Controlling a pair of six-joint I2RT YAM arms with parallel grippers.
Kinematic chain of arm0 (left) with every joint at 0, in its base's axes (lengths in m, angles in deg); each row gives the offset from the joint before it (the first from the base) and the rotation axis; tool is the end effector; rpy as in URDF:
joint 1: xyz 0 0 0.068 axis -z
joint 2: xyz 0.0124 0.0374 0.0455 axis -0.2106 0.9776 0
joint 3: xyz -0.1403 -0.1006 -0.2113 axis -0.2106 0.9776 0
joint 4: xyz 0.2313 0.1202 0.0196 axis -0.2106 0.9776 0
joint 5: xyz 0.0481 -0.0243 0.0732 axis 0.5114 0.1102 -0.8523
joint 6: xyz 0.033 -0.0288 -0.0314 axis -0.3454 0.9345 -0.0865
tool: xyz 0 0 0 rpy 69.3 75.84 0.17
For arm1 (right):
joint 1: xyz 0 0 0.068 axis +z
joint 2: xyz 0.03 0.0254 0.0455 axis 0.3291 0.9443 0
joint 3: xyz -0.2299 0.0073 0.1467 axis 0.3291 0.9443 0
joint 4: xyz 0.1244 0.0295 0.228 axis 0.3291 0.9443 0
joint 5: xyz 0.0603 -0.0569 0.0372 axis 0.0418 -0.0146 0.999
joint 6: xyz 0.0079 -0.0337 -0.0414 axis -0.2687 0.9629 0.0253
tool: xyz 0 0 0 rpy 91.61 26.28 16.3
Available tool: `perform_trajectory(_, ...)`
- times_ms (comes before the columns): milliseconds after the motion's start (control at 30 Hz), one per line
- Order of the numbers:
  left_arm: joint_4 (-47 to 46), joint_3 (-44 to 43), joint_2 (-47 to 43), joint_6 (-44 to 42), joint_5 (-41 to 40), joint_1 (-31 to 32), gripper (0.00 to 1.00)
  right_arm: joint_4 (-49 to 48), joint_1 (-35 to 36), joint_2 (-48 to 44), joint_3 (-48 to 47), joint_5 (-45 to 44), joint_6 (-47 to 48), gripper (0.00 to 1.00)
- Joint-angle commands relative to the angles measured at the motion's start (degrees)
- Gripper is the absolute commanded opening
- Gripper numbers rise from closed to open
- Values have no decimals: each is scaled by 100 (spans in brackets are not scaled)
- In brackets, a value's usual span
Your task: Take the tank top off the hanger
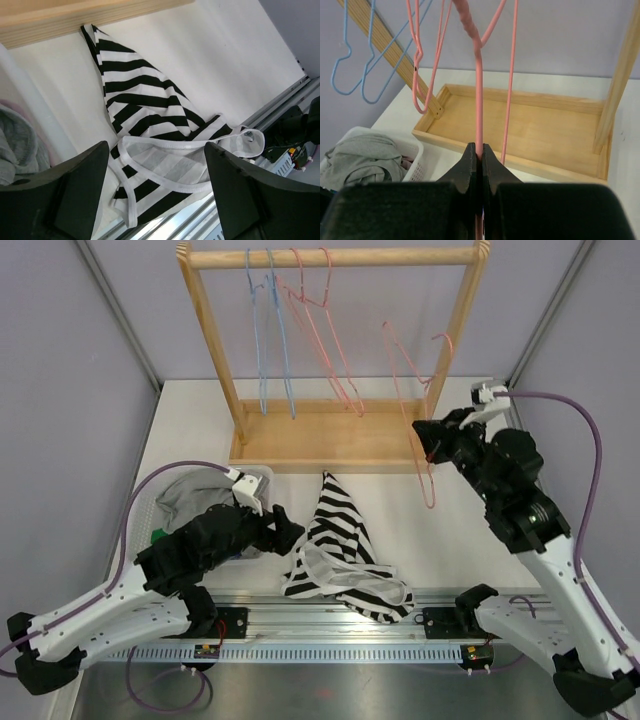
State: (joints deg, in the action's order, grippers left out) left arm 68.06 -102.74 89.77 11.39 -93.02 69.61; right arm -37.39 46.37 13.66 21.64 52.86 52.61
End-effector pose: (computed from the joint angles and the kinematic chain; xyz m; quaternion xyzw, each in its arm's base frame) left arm 0.0864 -0.1209 0.3031 0.1442 0.8211 -0.3077 0.4586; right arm 0.1524 0.0766 0.4308 -0.0722 0.7061 0.2294 0.6660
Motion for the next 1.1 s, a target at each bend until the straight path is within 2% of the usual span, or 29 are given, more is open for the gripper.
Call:
perform_trajectory(0, 466, -435, -155, 155, -144, 38, 86, 738, 26, 941, -1223, 20, 203, 0)
perform_trajectory(200, 1206, -910, -629, 77, -240, 64, 99, 1187, 26, 2393, -2885, -296, 387, 0)
perform_trajectory(367, 1531, -919, -1042, -12, -609, 64, 99, 1372, 18, 3236, -3889, -568, 589, 0)
perform_trajectory(533, 1567, -919, -982, -3, -645, 56, 99, 1888, -8, 4037, -5356, -754, 835, 0)
perform_trajectory(633, 1628, -893, -850, 67, -610, 64, 99, 2284, -306, 4914, -6584, -439, 714, 0)
perform_trajectory(767, 1637, -884, -902, 67, -645, 73, 99, 2874, -474, 5618, -7579, -253, 669, 0)
perform_trajectory(1033, 1637, -910, -859, 76, -759, 73, 99, 2840, -589, 5691, -7257, -95, 537, 1)
perform_trajectory(1067, 1646, -928, -789, 67, -794, 73, 99, 2848, -589, 5656, -7231, -86, 537, 5)
